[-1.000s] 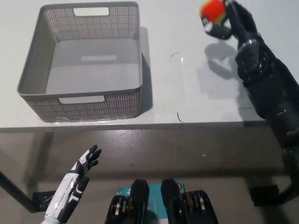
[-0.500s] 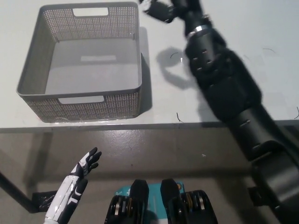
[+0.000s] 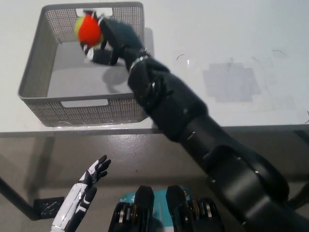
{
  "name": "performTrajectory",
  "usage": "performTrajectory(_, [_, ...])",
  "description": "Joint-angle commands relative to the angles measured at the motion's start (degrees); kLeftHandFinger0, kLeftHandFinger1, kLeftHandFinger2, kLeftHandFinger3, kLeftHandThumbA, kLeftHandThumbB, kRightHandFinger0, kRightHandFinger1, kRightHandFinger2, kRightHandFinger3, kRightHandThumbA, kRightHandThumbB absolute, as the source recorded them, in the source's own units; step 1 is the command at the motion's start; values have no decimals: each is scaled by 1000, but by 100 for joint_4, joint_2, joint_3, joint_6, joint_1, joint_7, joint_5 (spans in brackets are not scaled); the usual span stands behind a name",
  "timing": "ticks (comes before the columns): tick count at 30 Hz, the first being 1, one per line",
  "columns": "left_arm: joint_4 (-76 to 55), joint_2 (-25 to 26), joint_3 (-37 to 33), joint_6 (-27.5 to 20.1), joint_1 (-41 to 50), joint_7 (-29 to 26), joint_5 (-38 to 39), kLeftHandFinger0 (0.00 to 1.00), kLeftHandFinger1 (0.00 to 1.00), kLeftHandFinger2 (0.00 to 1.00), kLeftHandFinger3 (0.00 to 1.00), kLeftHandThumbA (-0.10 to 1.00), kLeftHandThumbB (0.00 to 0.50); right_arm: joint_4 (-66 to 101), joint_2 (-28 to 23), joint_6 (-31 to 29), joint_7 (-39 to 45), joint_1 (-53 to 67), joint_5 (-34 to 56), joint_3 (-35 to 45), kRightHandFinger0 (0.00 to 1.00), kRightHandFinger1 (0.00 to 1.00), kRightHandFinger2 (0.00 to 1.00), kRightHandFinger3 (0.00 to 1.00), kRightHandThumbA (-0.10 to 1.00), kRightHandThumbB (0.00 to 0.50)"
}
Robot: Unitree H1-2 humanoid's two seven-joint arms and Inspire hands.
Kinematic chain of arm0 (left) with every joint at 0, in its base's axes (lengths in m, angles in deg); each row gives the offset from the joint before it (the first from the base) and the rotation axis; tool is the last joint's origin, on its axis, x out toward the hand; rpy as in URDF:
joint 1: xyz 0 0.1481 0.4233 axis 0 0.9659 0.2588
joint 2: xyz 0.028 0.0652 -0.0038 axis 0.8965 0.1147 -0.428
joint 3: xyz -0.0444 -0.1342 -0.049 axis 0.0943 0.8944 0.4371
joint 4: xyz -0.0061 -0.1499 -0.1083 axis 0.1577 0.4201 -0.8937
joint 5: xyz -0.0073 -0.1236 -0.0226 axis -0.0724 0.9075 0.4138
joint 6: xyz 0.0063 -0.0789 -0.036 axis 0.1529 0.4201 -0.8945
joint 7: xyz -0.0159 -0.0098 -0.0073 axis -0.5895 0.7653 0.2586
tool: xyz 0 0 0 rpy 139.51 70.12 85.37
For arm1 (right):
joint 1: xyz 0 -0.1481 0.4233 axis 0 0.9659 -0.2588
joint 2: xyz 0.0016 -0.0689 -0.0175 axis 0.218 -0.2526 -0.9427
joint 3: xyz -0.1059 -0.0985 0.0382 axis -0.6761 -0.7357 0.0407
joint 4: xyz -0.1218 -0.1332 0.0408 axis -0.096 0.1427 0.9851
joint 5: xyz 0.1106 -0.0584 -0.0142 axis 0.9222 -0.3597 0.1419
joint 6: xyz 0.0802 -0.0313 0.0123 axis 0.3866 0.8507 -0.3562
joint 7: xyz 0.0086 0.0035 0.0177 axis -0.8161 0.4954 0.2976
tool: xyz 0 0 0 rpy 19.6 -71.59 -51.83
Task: Use the right hand to pick up a tennis ball and put it into a container on the left side
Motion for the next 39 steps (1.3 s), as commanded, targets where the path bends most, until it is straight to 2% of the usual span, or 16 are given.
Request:
performTrajectory(1, [-45,65,3,-117,-50,60,80,1000,1000,1000,1000,1000,310,-460,145,-370,-525,-556,-174,-150,0,423,840,853,-100,200])
performTrajectory(5, [-44,90,-5,-141,-89,80,28,1000,1000,1000,1000,1000,300,-736,139,-339,-618,-571,-200,-283,0,395,777,771,-100,208])
performTrajectory(6, [-46,97,-8,-156,-86,84,13,1000,1000,1000,1000,1000,291,-787,136,-297,-569,-585,-205,-318,5,379,692,690,-100,219])
performTrajectory(7, [-37,104,-8,-178,-97,86,2,1000,1000,1000,1000,1000,291,-824,128,-260,-533,-588,-219,-347,86,410,675,715,-100,233])
performTrajectory(8, [-25,117,-8,-191,-106,92,-6,1000,1000,1000,1000,1000,290,-885,121,-218,-468,-590,-234,-386,229,550,825,842,-61,233])
performTrajectory(9, [-29,127,-7,-182,-110,100,-3,1000,1000,1000,1000,1000,289,-909,119,-187,-410,-598,-213,-386,248,524,770,818,-37,235])
performTrajectory(10, [-20,125,-6,-193,-110,100,11,1000,1000,1000,1000,1000,288,-942,115,-130,-289,-621,-215,-419,446,687,886,880,102,237])
performTrajectory(11, [-21,122,-5,-176,-123,99,4,1000,1000,1000,1000,1000,289,-966,95,-122,-175,-638,-233,-458,751,974,1000,1000,236,258])
performTrajectory(12, [-33,121,-6,-159,-124,102,3,1000,1000,1000,1000,1000,289,-970,81,-100,-86,-649,-248,-494,1000,1000,1000,1000,403,298])
performTrajectory(13, [-34,122,-7,-165,-123,105,-4,1000,1000,1000,1000,1000,287,-961,69,-65,-18,-660,-247,-520,1000,1000,1000,1000,550,351])
performTrajectory(16, [-25,139,-4,-191,-158,109,-22,1000,1000,1000,1000,1000,276,-932,36,3,21,-710,-298,-612,1000,1000,1000,1000,766,440])
performTrajectory(19, [-20,148,-10,-152,-174,133,17,1000,1000,1000,1000,1000,284,-886,-16,-39,9,-722,-297,-659,1000,1000,1000,1000,940,484])
performTrajectory(21, [-11,146,-12,-151,-180,126,-11,1000,1000,1000,1000,1000,290,-842,-52,-69,-51,-721,-315,-690,1000,1000,1000,1000,1000,499])
performTrajectory(31, [13,130,-29,-167,-142,126,-36,1000,1000,1000,1000,1000,286,209,-376,-817,-825,-334,69,-30,1000,1000,1000,1000,1000,478])
performTrajectory(34, [45,150,-27,-161,-151,148,-10,1000,1000,1000,1000,1000,294,1600,-671,-830,-623,105,261,384,1000,1000,1000,1000,964,461])
performTrajectory(39, [14,179,-46,-81,-155,215,63,1000,1000,1000,1000,999,304,4313,-1253,-309,-74,975,450,917,1000,1000,1000,1000,958,441])
